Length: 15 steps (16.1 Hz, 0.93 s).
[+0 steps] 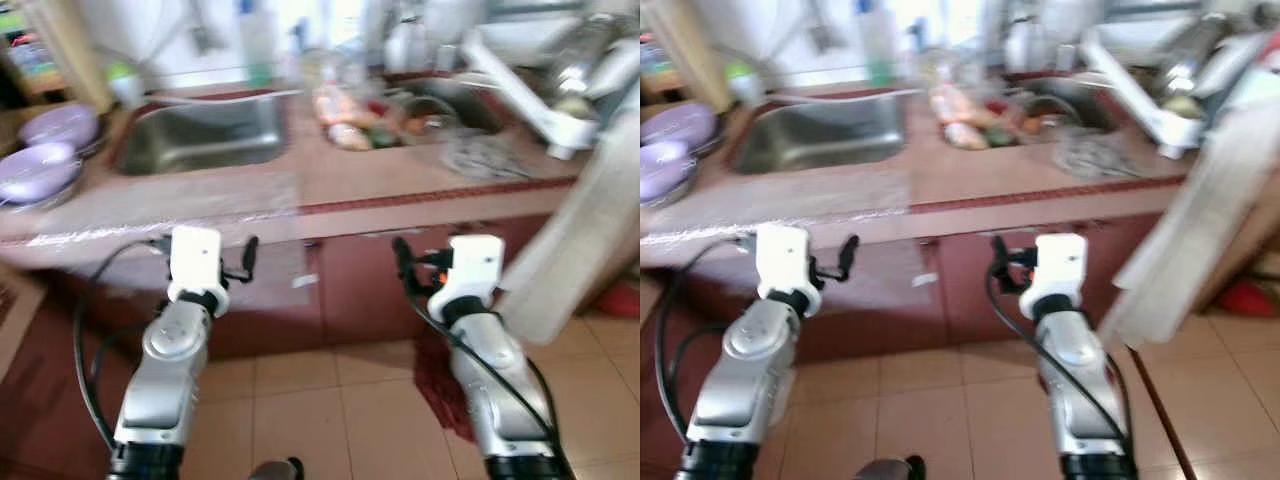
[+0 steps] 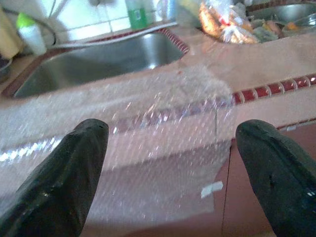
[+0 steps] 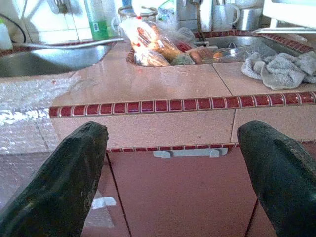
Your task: Kitchen organization
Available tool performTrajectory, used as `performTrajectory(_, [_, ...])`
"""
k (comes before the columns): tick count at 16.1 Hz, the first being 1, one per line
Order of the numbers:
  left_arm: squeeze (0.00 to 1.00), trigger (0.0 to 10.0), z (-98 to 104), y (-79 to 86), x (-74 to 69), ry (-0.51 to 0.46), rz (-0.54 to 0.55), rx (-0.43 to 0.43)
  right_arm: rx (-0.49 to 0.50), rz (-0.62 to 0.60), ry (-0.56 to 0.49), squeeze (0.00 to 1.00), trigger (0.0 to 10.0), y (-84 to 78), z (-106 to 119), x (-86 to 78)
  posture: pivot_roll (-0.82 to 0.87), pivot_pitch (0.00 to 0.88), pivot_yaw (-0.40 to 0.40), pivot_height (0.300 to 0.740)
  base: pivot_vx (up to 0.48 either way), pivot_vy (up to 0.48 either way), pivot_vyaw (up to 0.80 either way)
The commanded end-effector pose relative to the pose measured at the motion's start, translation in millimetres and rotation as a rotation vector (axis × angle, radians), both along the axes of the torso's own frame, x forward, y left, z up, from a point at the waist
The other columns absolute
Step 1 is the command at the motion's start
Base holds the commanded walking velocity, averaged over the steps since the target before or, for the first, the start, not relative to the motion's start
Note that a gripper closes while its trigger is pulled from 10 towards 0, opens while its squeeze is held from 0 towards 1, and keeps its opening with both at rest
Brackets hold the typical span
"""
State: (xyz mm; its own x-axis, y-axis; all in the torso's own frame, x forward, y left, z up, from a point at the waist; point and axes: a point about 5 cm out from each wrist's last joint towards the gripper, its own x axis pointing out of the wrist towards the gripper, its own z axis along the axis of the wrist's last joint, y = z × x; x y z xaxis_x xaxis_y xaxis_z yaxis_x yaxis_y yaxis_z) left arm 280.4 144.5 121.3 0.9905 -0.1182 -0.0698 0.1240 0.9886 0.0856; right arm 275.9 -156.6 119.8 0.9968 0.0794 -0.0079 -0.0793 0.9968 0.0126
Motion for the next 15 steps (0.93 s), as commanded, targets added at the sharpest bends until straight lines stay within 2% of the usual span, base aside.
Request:
performTrajectory(1, [0.0, 10.0, 3.3, 6.5, -2.8, -0.017, 0.039, 0.027, 0.027, 0.016, -0.013, 0.0, 10.0, 7.5, 1.3, 1.8, 0.01, 0.0, 0.048, 0.74, 0.0, 0.0, 0.8])
performTrajectory(2, [0.0, 10.0, 3.1, 6.0, -3.2, -0.017, 0.037, 0.024, 0.026, 0.018, -0.013, 0.0, 10.0, 8.1, 1.0, 1.3, 0.01, 0.0, 0.045, 0.74, 0.0, 0.0, 0.8])
performTrajectory(4, [0.0, 10.0, 3.1, 3.6, -3.9, -0.021, 0.023, 0.015, 0.031, 0.022, -0.015, 0.0, 10.0, 9.5, 1.7, 1.8, 0.01, 0.0, 0.04, 0.74, 0.0, 0.0, 0.0])
performTrajectory(6, [0.0, 10.0, 0.7, -6.7, -3.1, -0.017, 0.004, -0.022, 0.022, 0.011, -0.004, 0.0, 10.0, 1.5, -1.3, 3.1, 0.01, 0.0, 0.018, 0.74, 0.0, 0.0, 0.0])
performTrajectory(8, [0.0, 10.0, -11.6, 6.6, -5.4, 0.037, 0.013, -0.01, 0.028, 0.04, -0.036, 0.0, 10.0, 15.5, 0.4, 1.2, 0.03, 0.0, 0.056, 0.74, 0.0, 0.0, 0.0])
performTrajectory(9, [0.0, 10.0, -5.0, -7.5, -0.4, 0.002, -0.046, 0.009, 0.05, -0.017, 0.032, 0.0, 10.0, 5.1, -12.8, -0.6, 0.02, 0.0, 0.03, 0.74, 0.0, 0.0, 0.0])
performTrajectory(10, [0.0, 10.0, -1.8, -9.4, 1.5, -0.025, -0.061, 0.035, 0.066, -0.019, 0.036, 0.0, 10.0, 4.6, -12.8, -0.2, 0.02, 0.0, 0.033, 0.74, 0.0, 0.0, 0.0])
performTrajectory(11, [0.0, 10.0, 0.9, -5.6, 4.0, -0.028, -0.018, -0.009, 0.003, 0.025, -0.005, 0.0, 10.0, 6.8, -5.8, 0.4, 0.0, 0.0, 0.045, 0.74, 0.0, 0.0, 0.0])
performTrajectory(12, [0.0, 10.0, 0.1, -4.5, 3.7, -0.016, -0.002, -0.035, -0.003, 0.023, -0.011, 0.0, 10.0, 5.3, -4.3, 0.7, 0.01, 0.0, 0.043, 0.74, 0.0, 0.0, 0.0])
performTrajectory(14, [0.0, 10.0, -3.5, -7.7, -2.0, -0.009, -0.036, -0.018, 0.022, -0.022, -0.003, 0.0, 10.0, -3.2, -5.1, 2.5, 0.0, 0.0, 0.047, 0.74, 0.0, 0.0, 0.0])
performTrajectory(15, [0.0, 10.0, -3.5, -8.9, -2.9, -0.007, -0.046, -0.023, 0.024, -0.017, -0.007, 0.0, 10.0, -2.3, -4.7, 2.5, 0.0, 0.0, 0.047, 0.74, 0.0, 0.0, 0.0])
